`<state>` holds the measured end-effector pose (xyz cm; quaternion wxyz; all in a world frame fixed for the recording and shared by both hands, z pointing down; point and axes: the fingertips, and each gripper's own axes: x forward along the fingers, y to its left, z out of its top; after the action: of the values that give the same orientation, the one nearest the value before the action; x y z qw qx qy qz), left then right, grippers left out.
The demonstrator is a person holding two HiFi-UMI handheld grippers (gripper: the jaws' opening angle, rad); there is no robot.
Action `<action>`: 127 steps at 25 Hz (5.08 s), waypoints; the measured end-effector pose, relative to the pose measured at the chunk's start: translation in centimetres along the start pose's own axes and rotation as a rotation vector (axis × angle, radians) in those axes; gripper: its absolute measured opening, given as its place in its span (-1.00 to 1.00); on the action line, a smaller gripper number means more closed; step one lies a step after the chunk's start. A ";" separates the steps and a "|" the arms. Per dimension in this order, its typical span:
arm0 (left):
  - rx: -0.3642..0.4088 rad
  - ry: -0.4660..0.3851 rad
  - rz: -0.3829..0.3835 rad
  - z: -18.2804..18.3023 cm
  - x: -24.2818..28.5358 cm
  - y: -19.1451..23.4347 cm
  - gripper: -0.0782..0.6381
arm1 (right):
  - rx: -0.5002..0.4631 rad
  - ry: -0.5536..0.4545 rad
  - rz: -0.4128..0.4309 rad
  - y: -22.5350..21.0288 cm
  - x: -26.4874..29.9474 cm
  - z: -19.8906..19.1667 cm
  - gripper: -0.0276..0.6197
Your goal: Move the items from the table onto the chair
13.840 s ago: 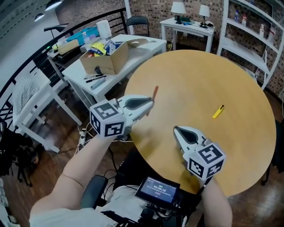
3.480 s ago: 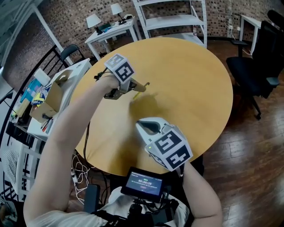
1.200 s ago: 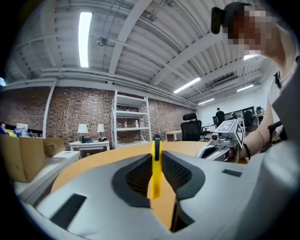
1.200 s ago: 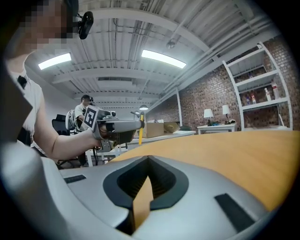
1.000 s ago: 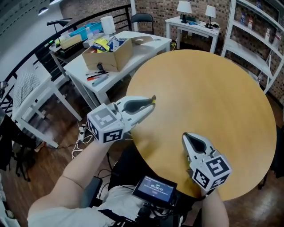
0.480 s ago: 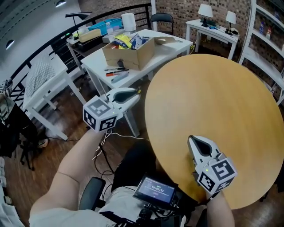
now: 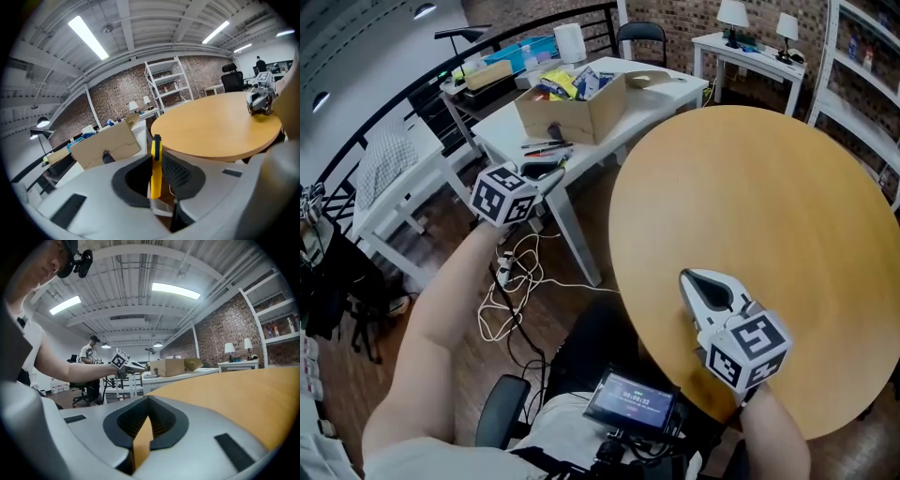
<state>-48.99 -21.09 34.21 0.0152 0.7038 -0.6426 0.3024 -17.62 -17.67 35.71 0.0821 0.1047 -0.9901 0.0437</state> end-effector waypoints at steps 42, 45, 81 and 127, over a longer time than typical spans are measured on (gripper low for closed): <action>0.136 0.633 -0.013 -4.0 9.1 7.1 -0.32 | -0.028 -0.003 0.077 1.5 7.0 1.0 -0.90; 0.151 0.559 -0.004 -2.0 8.5 6.6 -0.32 | -0.027 -0.003 0.076 1.5 7.0 1.0 -0.90; 0.032 -0.556 -0.896 25.0 0.4 -42.8 -0.75 | 0.055 -0.040 -0.394 -9.3 -16.4 -2.4 -0.90; 0.001 -0.561 -1.005 26.9 1.1 -53.7 -0.78 | 0.103 -0.058 -0.661 -12.6 -30.9 -4.2 -0.90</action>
<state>10.99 -23.81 32.41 -0.0144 0.9761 -0.2083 0.0602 15.54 -23.33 35.37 0.0583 0.4252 -0.9011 0.0615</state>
